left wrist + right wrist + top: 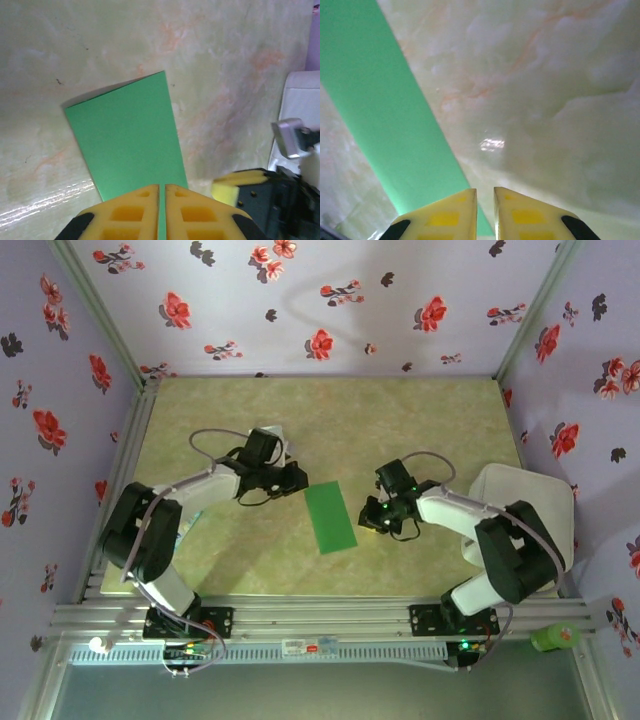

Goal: Fold a paper plane with a square sheet of paper (pick it up from the middle)
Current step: First fold the square sheet of paper in half at the center of the table.

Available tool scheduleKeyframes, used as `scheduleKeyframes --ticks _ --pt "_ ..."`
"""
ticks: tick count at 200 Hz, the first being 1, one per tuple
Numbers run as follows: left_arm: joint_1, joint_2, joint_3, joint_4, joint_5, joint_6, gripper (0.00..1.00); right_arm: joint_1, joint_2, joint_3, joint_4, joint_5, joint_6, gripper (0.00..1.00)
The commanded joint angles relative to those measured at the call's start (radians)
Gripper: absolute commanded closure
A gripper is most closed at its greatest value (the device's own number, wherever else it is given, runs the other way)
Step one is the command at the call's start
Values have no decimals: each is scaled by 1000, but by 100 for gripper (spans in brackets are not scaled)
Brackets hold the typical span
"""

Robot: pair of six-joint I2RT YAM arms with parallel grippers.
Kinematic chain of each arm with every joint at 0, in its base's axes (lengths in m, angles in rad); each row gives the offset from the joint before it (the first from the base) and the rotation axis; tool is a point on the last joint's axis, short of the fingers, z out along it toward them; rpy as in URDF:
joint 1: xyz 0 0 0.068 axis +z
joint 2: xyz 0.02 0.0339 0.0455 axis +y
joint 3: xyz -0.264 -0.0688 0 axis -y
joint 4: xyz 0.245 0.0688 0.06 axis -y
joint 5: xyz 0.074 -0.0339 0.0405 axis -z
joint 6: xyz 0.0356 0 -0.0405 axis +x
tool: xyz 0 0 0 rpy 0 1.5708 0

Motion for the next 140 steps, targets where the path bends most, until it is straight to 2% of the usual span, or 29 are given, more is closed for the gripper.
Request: scheduleKeyframes --ticks 1,17,57,83,104,140 --pt "3 65 51 -41 36 3 88 -5 -30 -20 35 -61 44 91" --pt "2 96 81 -46 42 -1 88 -4 -16 -24 65 -115 46 94" --pt "3 177 134 -21 65 -16 88 -4 1 -38 68 -101 53 95" --pt "3 225 145 -8 65 -21 88 -4 -2 -72 161 -168 97 96" --pt "2 257 131 12 66 -26 89 -4 1 -86 156 -142 103 95" --pt "3 287 91 27 49 -18 89 1 14 -108 136 -126 106 87"
